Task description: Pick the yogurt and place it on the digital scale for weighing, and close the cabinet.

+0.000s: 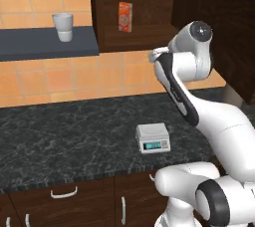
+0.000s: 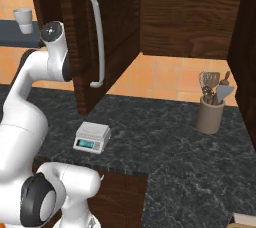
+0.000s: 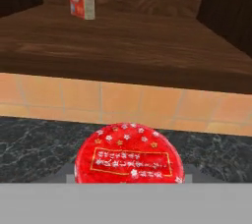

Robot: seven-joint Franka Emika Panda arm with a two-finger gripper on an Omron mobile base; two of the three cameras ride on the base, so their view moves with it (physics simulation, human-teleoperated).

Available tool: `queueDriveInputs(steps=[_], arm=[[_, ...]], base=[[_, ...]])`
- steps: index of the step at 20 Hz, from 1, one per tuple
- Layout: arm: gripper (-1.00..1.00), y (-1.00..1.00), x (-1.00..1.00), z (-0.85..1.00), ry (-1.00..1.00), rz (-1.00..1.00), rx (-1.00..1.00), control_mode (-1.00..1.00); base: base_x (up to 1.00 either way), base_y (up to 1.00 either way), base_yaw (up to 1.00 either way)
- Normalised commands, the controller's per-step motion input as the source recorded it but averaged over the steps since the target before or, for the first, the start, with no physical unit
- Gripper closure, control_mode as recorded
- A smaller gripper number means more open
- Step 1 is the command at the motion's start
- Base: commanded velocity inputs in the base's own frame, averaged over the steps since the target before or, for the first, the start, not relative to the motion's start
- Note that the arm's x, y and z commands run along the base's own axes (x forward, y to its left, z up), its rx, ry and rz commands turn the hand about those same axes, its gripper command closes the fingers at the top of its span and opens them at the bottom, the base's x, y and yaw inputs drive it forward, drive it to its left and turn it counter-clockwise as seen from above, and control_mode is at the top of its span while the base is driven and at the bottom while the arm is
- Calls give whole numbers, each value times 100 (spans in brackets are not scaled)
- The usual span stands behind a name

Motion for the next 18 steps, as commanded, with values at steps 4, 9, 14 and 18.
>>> queueDriveInputs(steps=[4, 9, 14, 18], arm=[[100, 6, 1, -71, 8, 8, -2, -100], [100, 8, 8, -75, 2, 2, -2, -100], [100, 19, 0, -56, 0, 1, -1, -100], [100, 2, -2, -51, 0, 3, 0, -100]], base=[[0, 0, 0], [0, 0, 0], [0, 0, 0], [0, 0, 0]])
